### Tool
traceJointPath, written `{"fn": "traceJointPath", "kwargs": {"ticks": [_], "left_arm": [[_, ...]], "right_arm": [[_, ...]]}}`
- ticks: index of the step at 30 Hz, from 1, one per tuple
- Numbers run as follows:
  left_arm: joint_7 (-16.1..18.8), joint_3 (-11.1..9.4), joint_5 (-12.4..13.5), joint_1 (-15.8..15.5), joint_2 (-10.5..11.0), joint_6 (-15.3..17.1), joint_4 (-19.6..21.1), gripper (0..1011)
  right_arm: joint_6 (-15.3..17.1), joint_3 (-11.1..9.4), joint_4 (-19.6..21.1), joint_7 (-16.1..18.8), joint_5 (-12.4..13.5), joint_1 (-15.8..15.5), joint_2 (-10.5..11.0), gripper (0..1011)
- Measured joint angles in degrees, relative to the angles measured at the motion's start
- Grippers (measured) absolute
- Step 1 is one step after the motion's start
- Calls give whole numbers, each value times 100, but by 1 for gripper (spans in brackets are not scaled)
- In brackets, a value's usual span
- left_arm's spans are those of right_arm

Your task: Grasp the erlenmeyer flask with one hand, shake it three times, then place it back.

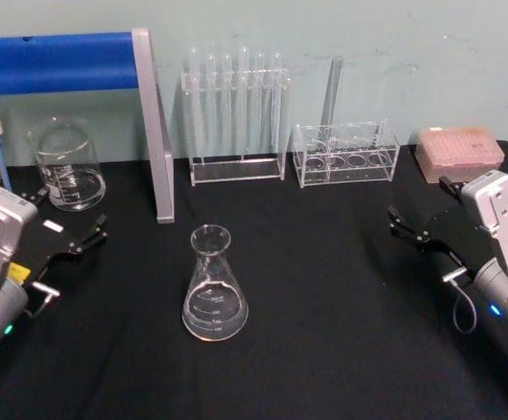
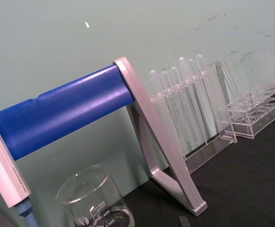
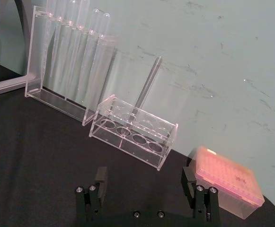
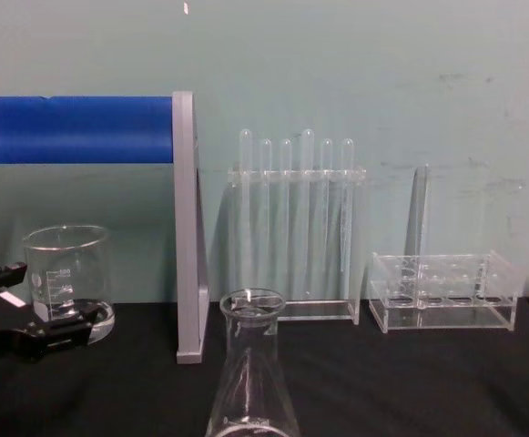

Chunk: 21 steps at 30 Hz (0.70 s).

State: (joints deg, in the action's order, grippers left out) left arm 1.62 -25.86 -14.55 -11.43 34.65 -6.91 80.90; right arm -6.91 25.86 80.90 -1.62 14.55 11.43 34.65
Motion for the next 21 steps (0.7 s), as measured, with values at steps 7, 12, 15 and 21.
{"fn": "traceJointPath", "kwargs": {"ticks": [7, 12, 15, 21], "left_arm": [[0, 0, 0, 0, 0, 0, 0, 1001], [0, 0, 0, 0, 0, 0, 0, 1001], [0, 0, 0, 0, 0, 0, 0, 1001], [0, 0, 0, 0, 0, 0, 0, 1001]], "right_arm": [[0, 0, 0, 0, 0, 0, 0, 1000], [0, 0, 0, 0, 0, 0, 0, 1000], [0, 0, 0, 0, 0, 0, 0, 1000], [0, 0, 0, 0, 0, 0, 0, 1000]]}}
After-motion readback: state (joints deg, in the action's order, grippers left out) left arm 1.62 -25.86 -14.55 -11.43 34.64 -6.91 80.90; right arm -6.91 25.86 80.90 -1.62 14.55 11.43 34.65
